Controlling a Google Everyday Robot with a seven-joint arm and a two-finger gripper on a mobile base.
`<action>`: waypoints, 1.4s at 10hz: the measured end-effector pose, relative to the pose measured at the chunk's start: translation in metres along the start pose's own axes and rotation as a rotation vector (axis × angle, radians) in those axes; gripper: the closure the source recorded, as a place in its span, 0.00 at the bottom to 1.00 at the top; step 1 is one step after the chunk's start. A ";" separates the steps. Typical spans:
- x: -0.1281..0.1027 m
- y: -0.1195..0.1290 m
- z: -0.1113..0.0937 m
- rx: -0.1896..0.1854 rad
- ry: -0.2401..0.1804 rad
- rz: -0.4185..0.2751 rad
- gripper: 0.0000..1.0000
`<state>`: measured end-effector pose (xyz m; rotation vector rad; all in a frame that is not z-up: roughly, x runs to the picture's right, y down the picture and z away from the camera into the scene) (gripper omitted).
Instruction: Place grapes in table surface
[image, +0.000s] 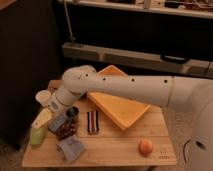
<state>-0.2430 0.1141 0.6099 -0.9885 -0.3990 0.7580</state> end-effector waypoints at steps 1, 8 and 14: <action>0.003 -0.006 0.001 0.015 0.021 0.013 0.20; 0.010 -0.010 0.041 0.048 0.089 0.073 0.20; 0.049 -0.040 0.088 0.050 0.205 0.204 0.20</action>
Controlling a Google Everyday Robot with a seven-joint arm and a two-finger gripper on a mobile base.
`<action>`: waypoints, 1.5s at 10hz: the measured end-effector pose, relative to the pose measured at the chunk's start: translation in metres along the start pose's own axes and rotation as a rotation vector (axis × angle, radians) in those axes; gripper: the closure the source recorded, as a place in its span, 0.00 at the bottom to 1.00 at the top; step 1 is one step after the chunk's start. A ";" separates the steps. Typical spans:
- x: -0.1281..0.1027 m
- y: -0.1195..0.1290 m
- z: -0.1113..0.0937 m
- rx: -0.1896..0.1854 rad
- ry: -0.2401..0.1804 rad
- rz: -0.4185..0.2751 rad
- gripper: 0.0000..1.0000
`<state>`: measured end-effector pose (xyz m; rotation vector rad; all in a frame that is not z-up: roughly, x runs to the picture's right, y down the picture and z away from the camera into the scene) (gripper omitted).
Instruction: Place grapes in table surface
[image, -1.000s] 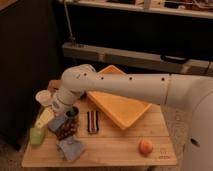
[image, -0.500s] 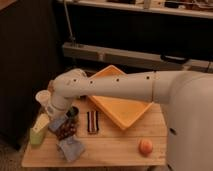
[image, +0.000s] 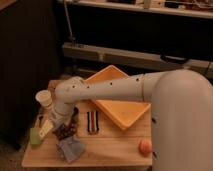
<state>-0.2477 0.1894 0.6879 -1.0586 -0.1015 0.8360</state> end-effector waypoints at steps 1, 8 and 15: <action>0.008 -0.006 0.007 -0.004 0.019 0.018 0.20; 0.037 -0.051 0.014 -0.012 0.021 0.136 0.20; 0.027 -0.081 0.014 0.052 -0.002 0.184 0.20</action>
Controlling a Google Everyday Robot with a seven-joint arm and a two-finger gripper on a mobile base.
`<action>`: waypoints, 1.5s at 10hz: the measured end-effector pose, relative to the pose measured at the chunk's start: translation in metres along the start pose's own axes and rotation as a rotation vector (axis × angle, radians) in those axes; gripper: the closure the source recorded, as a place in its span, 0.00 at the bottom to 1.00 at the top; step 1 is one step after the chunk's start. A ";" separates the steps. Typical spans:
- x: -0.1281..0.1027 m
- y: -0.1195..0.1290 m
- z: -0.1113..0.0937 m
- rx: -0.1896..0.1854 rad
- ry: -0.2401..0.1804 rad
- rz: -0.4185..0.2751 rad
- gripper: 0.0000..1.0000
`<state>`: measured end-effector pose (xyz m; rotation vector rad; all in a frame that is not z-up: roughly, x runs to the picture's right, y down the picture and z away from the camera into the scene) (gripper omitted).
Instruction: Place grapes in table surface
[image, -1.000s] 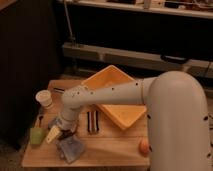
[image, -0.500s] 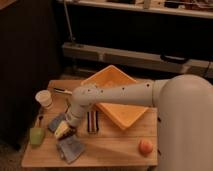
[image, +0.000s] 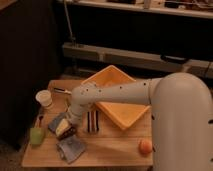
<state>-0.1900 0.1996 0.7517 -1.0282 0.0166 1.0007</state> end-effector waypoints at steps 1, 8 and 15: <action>0.001 -0.005 0.001 0.005 -0.007 0.007 0.20; -0.029 0.004 0.025 -0.009 -0.031 -0.057 0.45; -0.032 0.015 0.037 0.001 0.019 -0.110 1.00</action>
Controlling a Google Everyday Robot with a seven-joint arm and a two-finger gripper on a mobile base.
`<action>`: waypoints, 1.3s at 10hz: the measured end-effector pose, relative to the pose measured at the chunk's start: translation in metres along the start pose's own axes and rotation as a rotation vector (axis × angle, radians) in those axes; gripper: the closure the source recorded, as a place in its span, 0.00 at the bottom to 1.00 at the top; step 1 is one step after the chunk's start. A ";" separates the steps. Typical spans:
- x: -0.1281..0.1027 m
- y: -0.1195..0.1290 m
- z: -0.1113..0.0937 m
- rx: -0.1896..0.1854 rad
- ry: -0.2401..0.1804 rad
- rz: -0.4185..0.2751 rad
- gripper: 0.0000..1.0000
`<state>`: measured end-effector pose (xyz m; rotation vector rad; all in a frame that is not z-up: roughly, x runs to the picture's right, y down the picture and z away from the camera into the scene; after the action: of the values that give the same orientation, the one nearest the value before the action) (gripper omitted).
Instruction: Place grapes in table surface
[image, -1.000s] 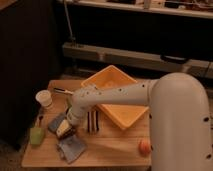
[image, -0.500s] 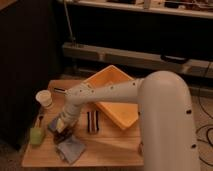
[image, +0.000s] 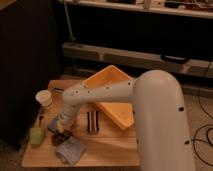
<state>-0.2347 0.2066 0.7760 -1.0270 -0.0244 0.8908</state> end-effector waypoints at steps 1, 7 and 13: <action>0.001 0.000 -0.006 0.000 -0.007 -0.002 1.00; 0.009 -0.019 -0.112 -0.054 -0.172 0.014 1.00; 0.010 -0.054 -0.279 -0.012 -0.301 -0.032 1.00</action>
<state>-0.0800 -0.0024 0.6598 -0.8934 -0.2982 1.0100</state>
